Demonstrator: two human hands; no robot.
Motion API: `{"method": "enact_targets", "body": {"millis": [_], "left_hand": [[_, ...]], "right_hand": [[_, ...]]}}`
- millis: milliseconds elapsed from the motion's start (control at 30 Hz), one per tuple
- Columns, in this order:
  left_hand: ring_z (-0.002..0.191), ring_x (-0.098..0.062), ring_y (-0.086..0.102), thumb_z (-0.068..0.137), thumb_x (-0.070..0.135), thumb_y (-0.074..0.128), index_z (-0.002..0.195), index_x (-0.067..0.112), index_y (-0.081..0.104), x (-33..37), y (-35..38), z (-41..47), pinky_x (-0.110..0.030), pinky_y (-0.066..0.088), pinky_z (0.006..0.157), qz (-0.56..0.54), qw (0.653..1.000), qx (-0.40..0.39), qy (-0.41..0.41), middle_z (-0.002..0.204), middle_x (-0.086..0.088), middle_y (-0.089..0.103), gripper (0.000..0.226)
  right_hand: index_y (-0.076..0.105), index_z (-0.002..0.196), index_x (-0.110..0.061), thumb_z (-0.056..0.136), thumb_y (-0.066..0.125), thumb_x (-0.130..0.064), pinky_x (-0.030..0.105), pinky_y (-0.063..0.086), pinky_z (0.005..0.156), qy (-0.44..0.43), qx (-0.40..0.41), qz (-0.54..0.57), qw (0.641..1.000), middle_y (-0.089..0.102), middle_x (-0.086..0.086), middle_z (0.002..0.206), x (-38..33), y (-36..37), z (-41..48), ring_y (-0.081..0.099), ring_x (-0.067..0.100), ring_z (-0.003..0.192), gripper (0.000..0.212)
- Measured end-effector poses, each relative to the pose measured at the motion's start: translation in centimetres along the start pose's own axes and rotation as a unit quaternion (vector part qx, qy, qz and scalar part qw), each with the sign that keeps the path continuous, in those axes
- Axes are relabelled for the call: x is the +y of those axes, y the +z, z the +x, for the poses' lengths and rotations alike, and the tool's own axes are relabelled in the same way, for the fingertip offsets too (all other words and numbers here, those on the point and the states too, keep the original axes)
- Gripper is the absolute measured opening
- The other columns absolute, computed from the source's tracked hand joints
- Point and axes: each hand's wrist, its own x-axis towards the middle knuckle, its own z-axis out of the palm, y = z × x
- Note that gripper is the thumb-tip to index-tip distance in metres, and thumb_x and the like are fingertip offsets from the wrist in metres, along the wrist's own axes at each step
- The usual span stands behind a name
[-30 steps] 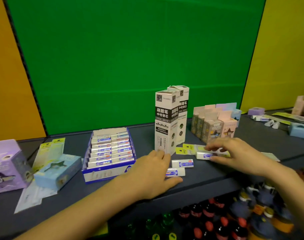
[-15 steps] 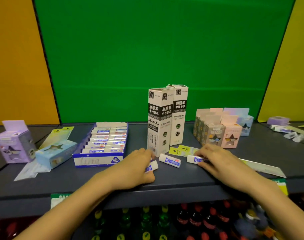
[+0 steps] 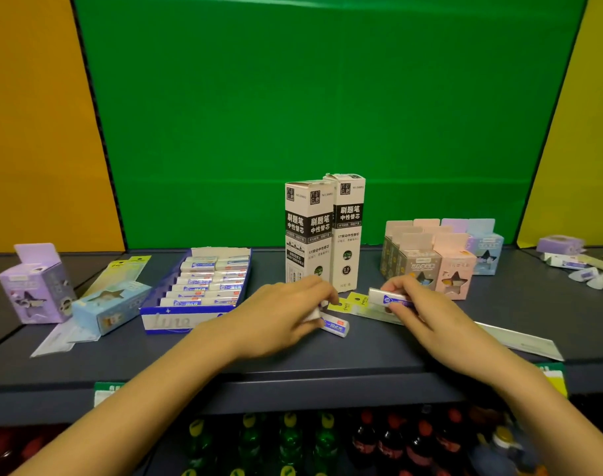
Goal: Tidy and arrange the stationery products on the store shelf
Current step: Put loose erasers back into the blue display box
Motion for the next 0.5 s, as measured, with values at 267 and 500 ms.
{"method": "enact_targets", "body": {"millis": [267, 500], "left_hand": [[0.113, -0.021, 0.051, 0.093, 0.036, 0.047, 0.117, 0.018, 0.05, -0.1, 0.0, 2.5, -0.034, 0.04, 0.085, 0.091, 0.988, -0.128, -0.01, 0.125, -0.002, 0.055, 0.03], [0.103, -0.026, 0.054, 0.094, 0.038, 0.043, 0.113, 0.017, 0.047, -0.7, -1.3, -1.2, -0.033, 0.037, 0.079, 0.102, 0.986, -0.133, -0.014, 0.123, -0.005, 0.053, 0.029]], "right_hand": [[0.043, 0.121, -0.037, 0.096, 0.037, -0.026, -0.003, 0.03, 0.077, -0.023, 0.02, 0.032, 0.999, 0.046, -0.03, 0.1, -1.9, -1.2, 0.1, 0.04, -0.024, 0.092, 0.027], [0.047, 0.123, -0.035, 0.095, 0.039, -0.029, 0.002, 0.033, 0.08, -0.111, 0.019, 0.052, 0.992, 0.054, -0.02, 0.11, -7.8, -0.3, 2.0, 0.042, -0.012, 0.104, 0.029]]}}
